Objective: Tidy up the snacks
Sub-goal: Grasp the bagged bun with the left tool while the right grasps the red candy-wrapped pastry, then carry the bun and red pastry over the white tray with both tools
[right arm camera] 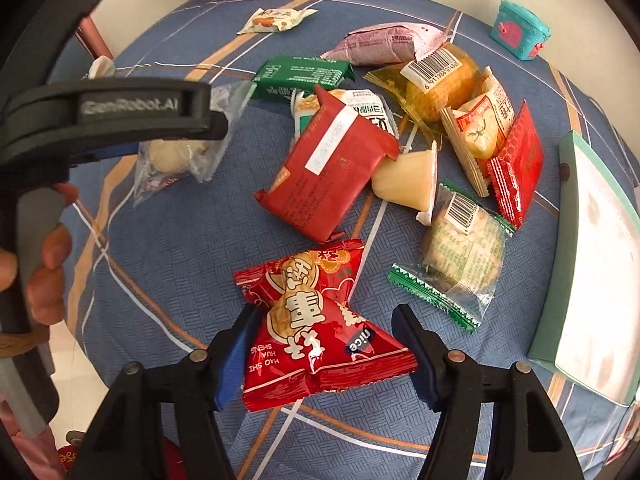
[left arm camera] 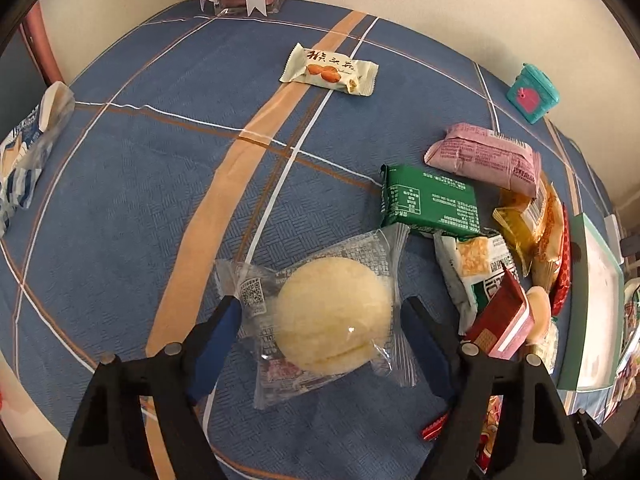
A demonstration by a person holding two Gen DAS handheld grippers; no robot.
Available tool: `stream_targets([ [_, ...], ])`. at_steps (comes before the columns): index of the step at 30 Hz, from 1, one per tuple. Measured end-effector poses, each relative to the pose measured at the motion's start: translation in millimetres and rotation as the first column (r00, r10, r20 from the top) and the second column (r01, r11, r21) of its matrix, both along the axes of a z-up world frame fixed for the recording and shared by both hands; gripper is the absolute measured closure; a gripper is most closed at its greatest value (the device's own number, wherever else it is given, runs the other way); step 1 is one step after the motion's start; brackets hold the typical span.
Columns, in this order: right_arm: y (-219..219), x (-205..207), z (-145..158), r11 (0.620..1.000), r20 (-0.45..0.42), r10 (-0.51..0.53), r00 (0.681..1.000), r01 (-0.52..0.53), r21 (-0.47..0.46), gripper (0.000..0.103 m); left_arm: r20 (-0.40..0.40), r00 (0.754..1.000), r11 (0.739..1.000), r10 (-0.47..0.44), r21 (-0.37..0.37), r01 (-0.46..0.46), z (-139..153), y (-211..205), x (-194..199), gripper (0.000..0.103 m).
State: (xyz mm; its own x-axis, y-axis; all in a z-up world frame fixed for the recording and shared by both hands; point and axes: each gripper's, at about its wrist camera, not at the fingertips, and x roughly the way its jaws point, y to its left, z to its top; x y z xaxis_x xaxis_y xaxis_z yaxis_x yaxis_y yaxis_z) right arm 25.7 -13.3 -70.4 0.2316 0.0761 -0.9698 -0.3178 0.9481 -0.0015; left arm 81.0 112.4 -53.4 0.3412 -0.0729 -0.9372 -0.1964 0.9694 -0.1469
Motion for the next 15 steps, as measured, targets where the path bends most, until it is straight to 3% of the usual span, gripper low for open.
stream_targets([
  [2,-1.6,1.3,0.0,1.000,0.000,-0.003,1.000,0.003,0.002,0.036,0.010,1.000,1.000,0.010,0.003,-0.010,2.2,1.5,-1.2,0.033],
  [5,-4.4,2.9,1.2,1.000,0.001,-0.001,1.000,0.001,0.006,0.038,0.017,0.999,1.000,0.027,-0.011,-0.027,5.6,4.1,-5.8,0.037],
  [15,-17.7,-10.9,32.1,0.998,0.034,-0.012,0.999,0.011,0.054,0.039,0.078,0.996,0.999,0.047,-0.030,-0.045,43.7,-0.7,-34.3,0.038],
])
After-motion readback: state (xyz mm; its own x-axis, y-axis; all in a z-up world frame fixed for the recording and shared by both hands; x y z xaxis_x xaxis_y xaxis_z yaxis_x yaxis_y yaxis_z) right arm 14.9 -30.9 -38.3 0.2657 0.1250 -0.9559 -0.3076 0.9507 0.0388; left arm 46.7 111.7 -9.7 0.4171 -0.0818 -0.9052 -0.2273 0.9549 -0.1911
